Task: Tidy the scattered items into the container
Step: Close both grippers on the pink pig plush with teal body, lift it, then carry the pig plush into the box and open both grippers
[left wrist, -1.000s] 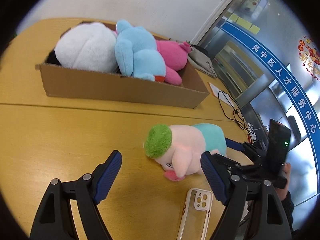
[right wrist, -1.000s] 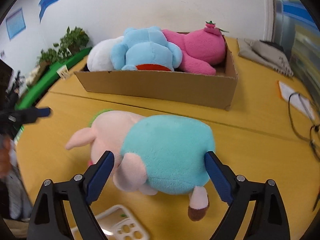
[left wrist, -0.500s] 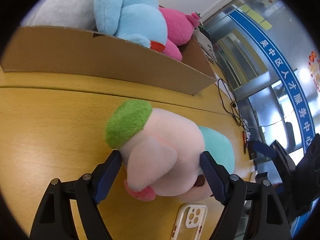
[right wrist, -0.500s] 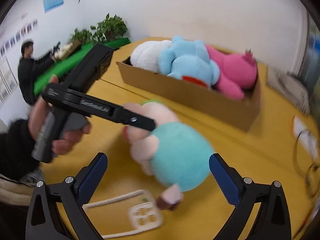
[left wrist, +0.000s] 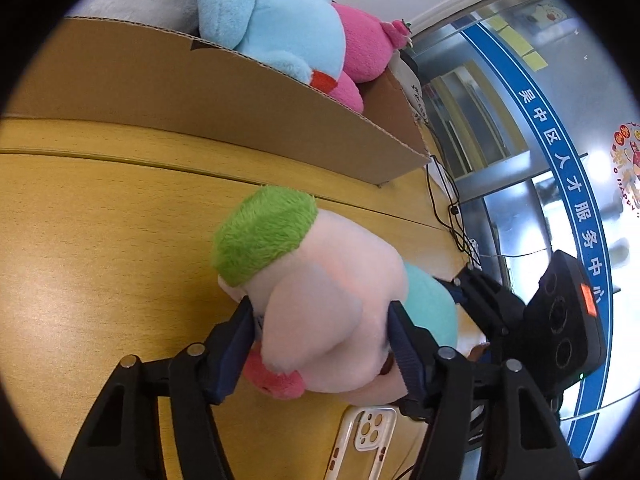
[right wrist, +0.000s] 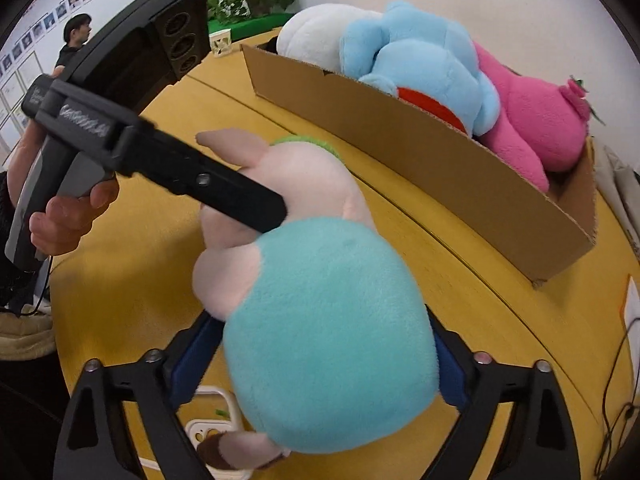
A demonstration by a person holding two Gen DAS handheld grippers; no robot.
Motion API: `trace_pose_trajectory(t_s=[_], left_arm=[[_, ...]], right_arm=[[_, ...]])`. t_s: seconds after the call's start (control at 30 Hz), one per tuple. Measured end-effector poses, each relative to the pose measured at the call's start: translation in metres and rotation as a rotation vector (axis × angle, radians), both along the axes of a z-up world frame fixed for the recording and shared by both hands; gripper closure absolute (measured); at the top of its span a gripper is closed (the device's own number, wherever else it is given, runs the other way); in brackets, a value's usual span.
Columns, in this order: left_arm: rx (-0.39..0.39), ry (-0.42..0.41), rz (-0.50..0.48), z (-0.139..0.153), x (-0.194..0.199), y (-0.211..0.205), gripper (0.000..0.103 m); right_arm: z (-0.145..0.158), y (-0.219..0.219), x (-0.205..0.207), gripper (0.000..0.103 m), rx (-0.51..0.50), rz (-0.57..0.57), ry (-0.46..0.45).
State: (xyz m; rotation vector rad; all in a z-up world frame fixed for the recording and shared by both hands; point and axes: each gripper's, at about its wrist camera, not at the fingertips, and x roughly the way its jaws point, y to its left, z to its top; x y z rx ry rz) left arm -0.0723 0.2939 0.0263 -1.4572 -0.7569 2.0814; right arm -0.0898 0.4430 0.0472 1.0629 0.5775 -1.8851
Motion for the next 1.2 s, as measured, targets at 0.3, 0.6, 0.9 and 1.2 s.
trace_pose_trajectory(t_s=[0.3,0.6,0.9,1.2], left_arm=[[-0.125,0.176,-0.059,0.078,-0.002,0.026,0.049],[-0.305,0.532,-0.145,0.216,-0.067,0.057,0.049],[-0.402,0.544,-0.215,0.204,-0.177,0.069,0.049],[-0.343,0.361,-0.212,0.112,-0.232,0.06,0.048]], right_arm=[[0.028,0.021,0.03,0.023,-0.176,-0.199,0.106],[0.129,0.027,-0.014,0.022,-0.393,-0.344,0.341],[0.128,0.019,-0.126,0.022,-0.56,-0.469,0.382],[0.061,0.017,-0.183,0.02,-0.501,-0.551,0.238]])
